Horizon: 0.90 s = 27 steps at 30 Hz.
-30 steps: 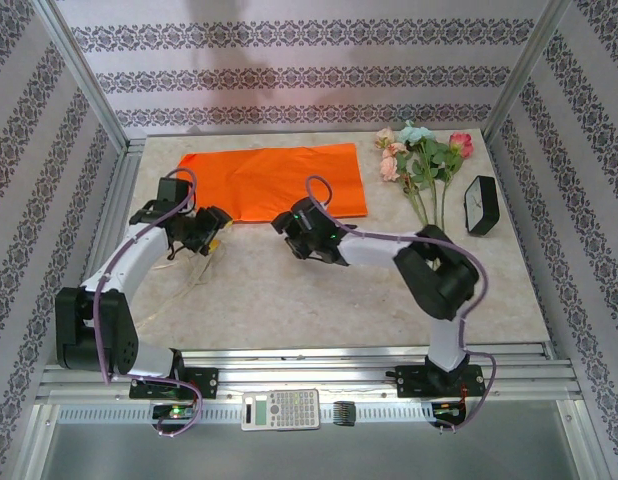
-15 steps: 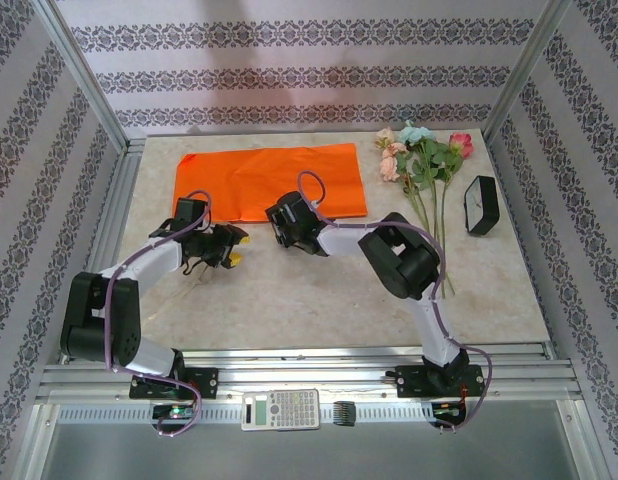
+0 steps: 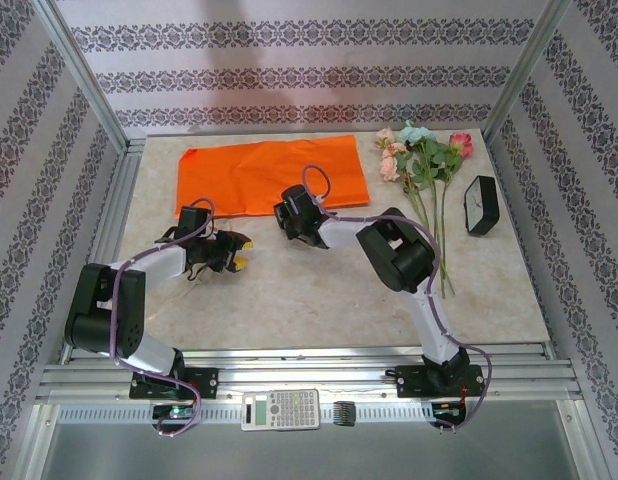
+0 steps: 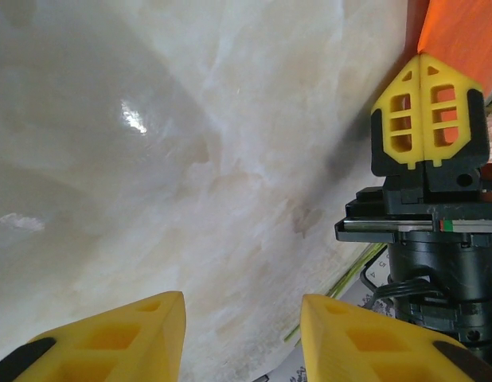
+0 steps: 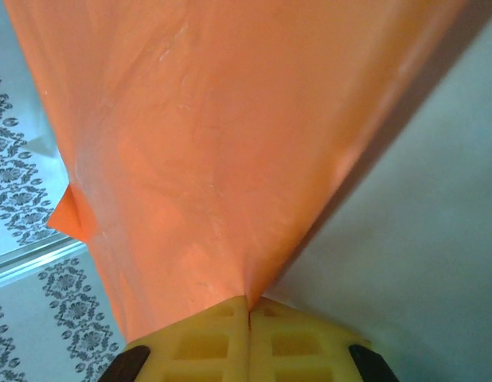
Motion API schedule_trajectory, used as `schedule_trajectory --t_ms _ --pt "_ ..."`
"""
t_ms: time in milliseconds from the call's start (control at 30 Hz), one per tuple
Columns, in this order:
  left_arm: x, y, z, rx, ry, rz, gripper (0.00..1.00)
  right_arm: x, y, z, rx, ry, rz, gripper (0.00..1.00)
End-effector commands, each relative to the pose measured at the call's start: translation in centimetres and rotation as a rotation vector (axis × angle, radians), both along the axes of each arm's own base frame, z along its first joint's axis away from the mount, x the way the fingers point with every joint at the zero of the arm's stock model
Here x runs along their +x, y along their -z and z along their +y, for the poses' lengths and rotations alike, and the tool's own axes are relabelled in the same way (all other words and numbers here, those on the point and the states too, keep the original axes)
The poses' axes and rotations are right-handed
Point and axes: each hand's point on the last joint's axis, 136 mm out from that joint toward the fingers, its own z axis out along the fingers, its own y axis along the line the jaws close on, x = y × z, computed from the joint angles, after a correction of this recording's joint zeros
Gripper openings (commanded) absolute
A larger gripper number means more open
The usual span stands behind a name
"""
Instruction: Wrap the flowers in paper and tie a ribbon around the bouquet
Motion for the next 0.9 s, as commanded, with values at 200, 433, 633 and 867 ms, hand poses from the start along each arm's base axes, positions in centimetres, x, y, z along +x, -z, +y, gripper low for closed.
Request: schedule_trajectory --t_ms 200,433,633,867 --pt "2.6 -3.6 3.0 0.076 -0.037 -0.101 0.46 -1.9 -7.7 -3.2 -0.050 -0.280 -0.069 0.00" --pt "4.1 -11.9 5.7 0.311 -0.014 -0.206 0.60 -5.8 -11.1 -8.7 -0.156 -0.542 -0.067 0.00" --pt "4.4 -13.0 6.9 0.415 0.024 -0.182 0.64 -10.9 -10.9 -14.2 -0.260 -0.789 0.012 0.00" --pt "3.8 -9.3 6.4 0.426 0.128 -0.084 0.60 -14.5 -7.7 -20.9 -0.418 -0.912 0.140 0.00"
